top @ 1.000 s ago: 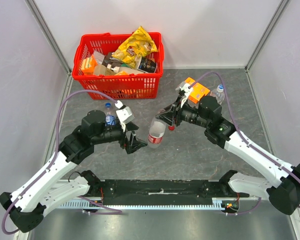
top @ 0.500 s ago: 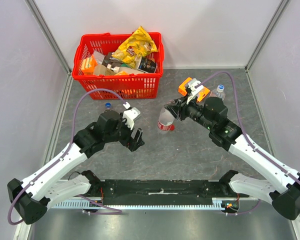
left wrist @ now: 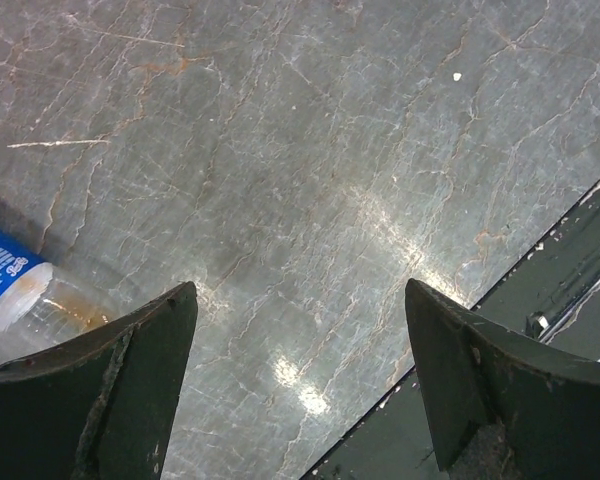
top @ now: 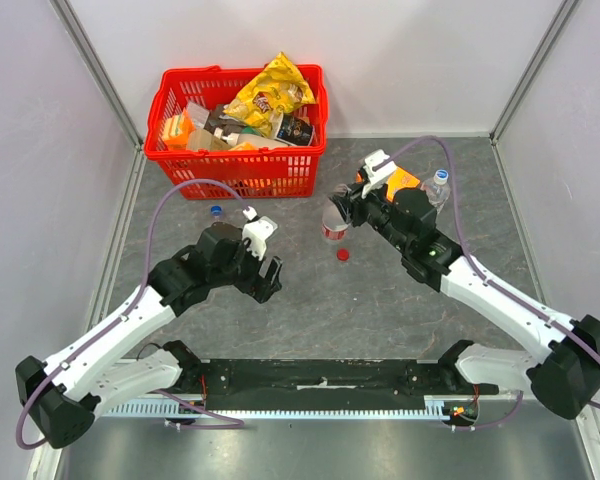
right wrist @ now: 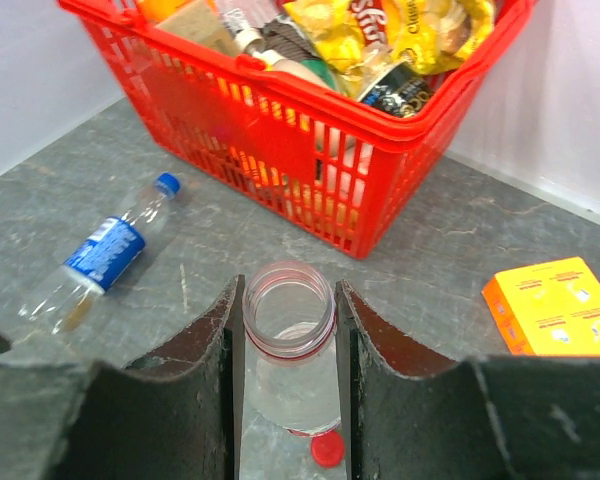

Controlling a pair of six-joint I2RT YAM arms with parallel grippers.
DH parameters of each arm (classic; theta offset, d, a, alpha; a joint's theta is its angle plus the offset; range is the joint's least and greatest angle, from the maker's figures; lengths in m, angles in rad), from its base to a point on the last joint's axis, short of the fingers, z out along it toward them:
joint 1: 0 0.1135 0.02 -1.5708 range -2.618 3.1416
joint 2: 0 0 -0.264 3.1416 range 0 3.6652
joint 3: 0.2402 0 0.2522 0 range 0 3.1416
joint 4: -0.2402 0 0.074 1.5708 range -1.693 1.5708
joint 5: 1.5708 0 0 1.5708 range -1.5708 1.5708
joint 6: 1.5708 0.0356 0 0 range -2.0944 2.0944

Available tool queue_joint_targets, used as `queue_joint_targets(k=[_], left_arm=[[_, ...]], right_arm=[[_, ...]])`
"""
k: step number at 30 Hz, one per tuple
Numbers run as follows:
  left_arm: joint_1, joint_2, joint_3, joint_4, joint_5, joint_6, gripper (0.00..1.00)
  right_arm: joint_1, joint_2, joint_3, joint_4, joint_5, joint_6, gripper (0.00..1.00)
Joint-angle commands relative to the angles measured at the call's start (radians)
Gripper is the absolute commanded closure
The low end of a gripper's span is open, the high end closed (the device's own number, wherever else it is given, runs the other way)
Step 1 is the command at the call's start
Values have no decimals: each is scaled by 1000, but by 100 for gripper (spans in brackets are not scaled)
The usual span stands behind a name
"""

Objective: Unscrew the bottle caps

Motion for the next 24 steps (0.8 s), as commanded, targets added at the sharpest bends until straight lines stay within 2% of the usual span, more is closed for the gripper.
queue_joint_targets(k=[1, 12, 24], left_arm=[[-1, -32, -3, -4, -42, 6, 11], [-18, -6, 4, -17, -34, 41, 10], [-26, -18, -7, -3, -17, 49, 9]], right_arm=[[3, 62, 67, 94, 146, -6, 100], [1, 291, 141, 122, 209, 38, 100], [-3, 355, 117, 154, 257, 83, 100]])
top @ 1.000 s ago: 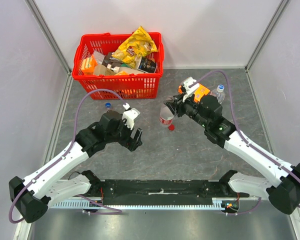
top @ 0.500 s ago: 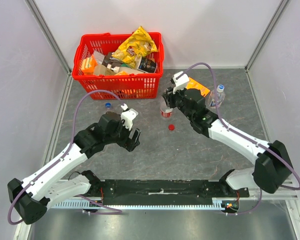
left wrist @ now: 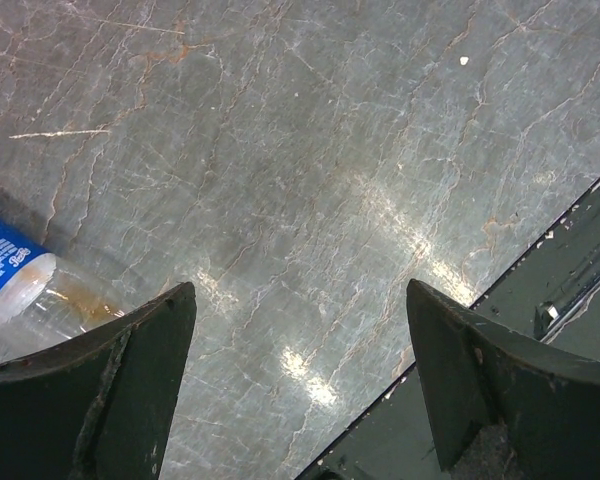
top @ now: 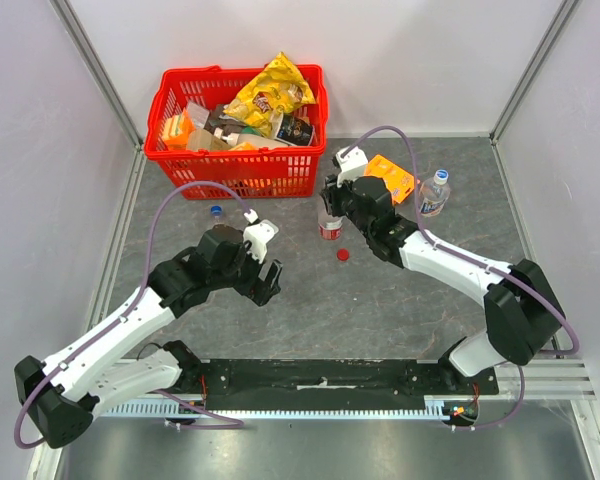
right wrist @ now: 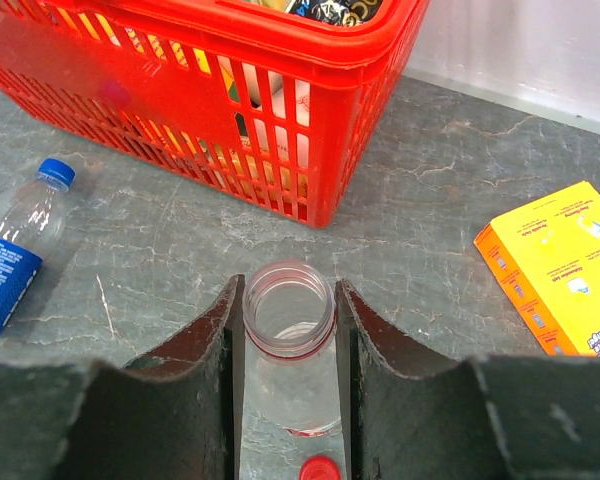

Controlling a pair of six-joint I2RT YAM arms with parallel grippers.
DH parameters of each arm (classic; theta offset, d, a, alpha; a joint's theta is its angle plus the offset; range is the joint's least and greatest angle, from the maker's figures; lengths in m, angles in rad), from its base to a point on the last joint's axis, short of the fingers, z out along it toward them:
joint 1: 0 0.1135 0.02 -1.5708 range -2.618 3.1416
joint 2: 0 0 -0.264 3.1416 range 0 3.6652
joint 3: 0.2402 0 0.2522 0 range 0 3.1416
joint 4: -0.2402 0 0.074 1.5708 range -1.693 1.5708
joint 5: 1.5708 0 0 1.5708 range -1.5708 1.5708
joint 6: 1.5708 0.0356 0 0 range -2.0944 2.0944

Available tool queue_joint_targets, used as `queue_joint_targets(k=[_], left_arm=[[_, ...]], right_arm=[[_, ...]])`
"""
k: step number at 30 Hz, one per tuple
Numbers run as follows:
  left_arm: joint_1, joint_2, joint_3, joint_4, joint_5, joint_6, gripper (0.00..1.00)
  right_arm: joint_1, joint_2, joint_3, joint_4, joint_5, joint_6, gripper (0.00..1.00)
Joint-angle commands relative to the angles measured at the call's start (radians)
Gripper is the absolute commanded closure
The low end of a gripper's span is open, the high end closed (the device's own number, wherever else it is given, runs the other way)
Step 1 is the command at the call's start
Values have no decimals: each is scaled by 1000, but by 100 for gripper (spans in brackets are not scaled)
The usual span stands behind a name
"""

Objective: Unscrew the bottle caps

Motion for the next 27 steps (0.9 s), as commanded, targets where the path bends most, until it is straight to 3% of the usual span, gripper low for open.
queue_joint_targets(k=[1, 8, 27], left_arm=[[-9, 0, -3, 23, 12, 36, 9], [-13, 4, -1, 23, 12, 36, 9], [-19, 1, -3, 23, 23, 38, 9]], right_arm=[[-3, 1, 5, 68, 47, 22, 100], [-3, -25, -64, 95, 70, 36, 98], [-5, -124, -124, 91, -34, 30, 6]])
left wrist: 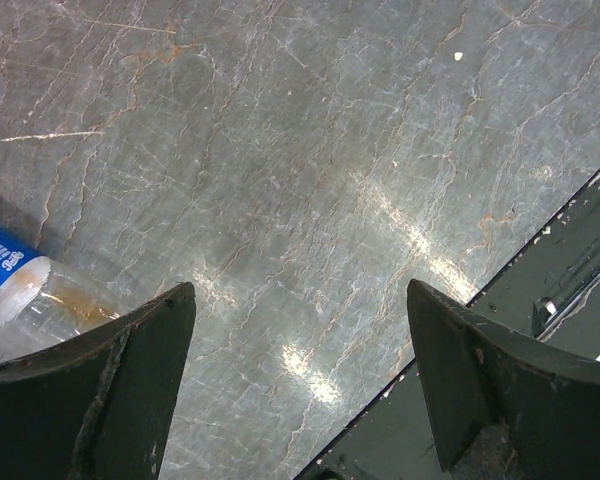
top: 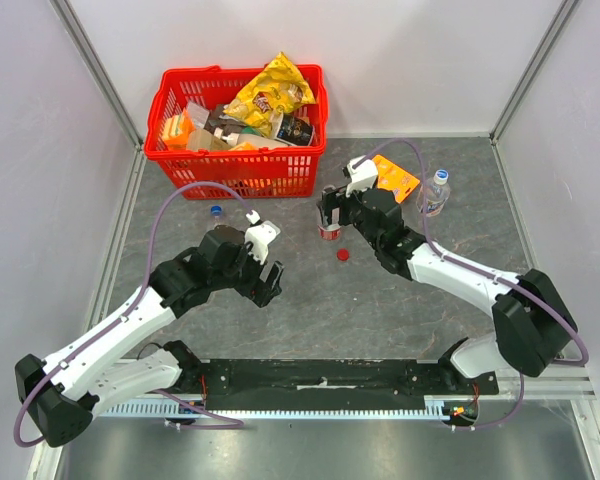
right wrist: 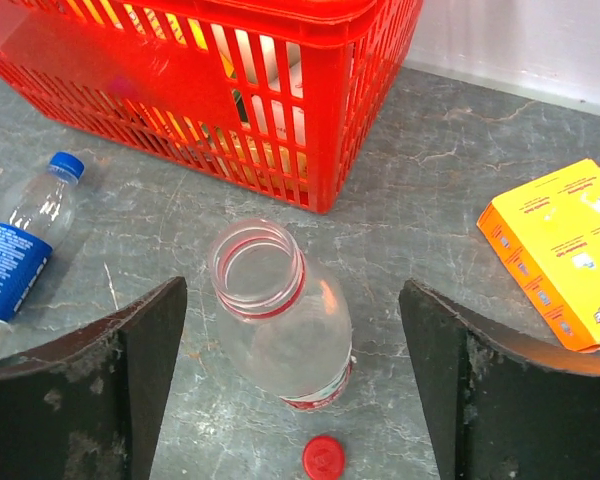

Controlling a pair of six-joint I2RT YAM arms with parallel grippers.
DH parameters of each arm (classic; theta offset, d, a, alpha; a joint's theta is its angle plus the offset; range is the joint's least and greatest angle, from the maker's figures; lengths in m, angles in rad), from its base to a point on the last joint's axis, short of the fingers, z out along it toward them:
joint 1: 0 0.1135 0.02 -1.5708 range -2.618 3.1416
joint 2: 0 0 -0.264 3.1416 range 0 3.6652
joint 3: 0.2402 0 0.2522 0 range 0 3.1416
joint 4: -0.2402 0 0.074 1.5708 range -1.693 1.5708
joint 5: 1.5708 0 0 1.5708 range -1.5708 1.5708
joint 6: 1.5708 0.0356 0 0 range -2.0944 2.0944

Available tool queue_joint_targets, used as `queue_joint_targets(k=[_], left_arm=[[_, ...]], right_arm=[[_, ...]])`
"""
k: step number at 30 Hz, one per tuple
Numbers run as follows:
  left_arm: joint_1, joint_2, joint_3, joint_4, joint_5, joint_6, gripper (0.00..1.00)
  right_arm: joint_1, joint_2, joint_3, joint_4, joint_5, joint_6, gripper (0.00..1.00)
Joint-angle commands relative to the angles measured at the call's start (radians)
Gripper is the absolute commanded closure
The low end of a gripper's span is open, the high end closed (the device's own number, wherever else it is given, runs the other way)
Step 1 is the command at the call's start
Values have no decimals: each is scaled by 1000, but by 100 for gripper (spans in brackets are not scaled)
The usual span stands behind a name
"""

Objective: Unscrew the bottle caps

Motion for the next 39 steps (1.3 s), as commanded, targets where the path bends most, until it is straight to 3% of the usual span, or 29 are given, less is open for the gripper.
queue_joint_targets(k=[1, 12, 20, 27, 39], left_arm=[[-8, -4, -3, 23, 19, 34, 9], [-8, 0, -3, 23, 19, 34, 9], [-9, 5, -1, 23, 16, 33, 9], [-9, 5, -1, 23, 4, 28, 9], [-14, 17, 2, 20, 21, 30, 9]], right_arm=[[-2, -57, 11, -8, -39, -1, 2], [-2, -117, 65, -94, -104, 3, 2], [-4, -187, 121, -180, -29, 6, 2], [-16, -201, 172, -259, 140, -1, 2], [-249, -174, 177, -318, -21, 98, 2]])
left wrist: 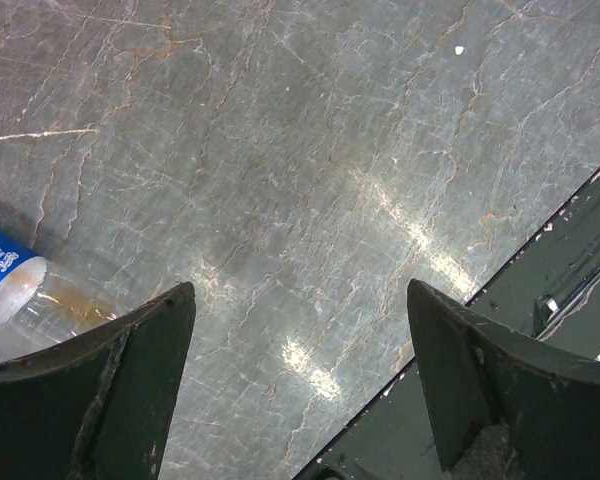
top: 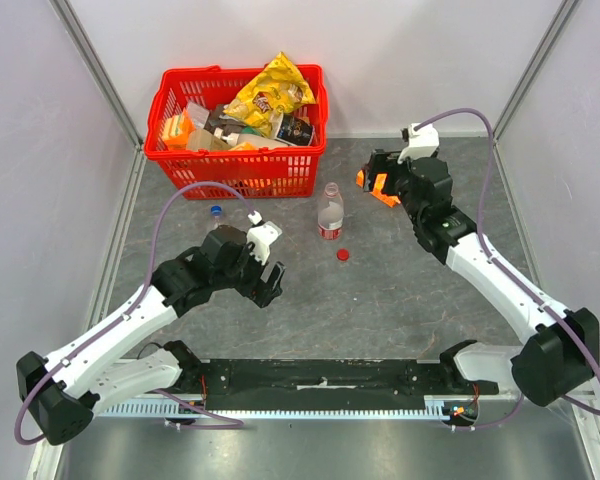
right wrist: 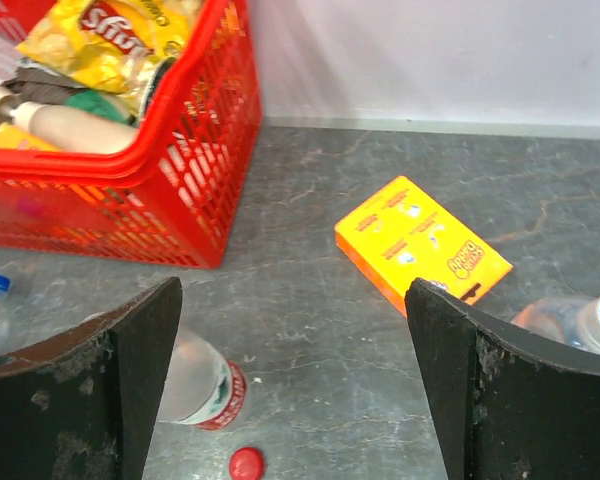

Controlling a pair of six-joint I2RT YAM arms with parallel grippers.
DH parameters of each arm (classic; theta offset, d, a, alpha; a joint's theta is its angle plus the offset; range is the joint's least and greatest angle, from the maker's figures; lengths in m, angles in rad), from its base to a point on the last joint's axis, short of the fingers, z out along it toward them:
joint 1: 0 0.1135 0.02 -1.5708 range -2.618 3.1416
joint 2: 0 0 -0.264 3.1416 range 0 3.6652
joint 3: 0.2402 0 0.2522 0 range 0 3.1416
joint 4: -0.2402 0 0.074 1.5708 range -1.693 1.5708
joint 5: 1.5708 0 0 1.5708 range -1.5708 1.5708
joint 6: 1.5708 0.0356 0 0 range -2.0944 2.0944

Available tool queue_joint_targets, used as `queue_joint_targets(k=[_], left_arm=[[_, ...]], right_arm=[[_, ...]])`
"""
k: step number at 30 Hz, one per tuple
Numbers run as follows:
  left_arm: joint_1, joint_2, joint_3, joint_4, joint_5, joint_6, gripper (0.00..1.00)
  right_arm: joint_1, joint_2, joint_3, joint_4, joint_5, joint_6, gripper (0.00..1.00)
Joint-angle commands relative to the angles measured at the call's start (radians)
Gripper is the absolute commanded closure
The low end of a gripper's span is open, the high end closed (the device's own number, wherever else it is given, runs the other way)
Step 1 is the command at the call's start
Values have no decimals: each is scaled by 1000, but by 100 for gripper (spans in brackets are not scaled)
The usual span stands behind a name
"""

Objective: Unscrew the bottle caps

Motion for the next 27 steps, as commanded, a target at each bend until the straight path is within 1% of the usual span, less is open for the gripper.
queue_joint_targets(k=[1, 3, 6, 8, 12, 18, 24, 27], left_arm=[[-8, 5, 2, 20, 21, 28, 9], [-9, 8, 2, 20, 22, 28, 9], [-11, 14, 3, 20, 42, 29, 9], [-11, 17, 5, 20, 53, 31, 9], [-12, 26, 6, 17, 70, 33, 9], [-12, 32, 6, 17, 73, 31, 9], [-12, 32, 6, 16, 73, 31, 9], [-14, 34, 6, 16, 73, 31, 9]], right_arm=[[-63, 1, 16, -17, -34, 39, 2], [-74, -10, 17, -30, 32, 24, 2], [-80, -14, 34, -64, 205, -5, 2], [-90, -13, 36, -93, 287, -16, 2], [-124, -4, 31, -96, 370, -26, 2], [-216, 38, 28, -95, 373, 5, 2], [-310, 99, 43, -96, 313, 25, 2], [-321, 130, 45, -90, 278, 36, 2]])
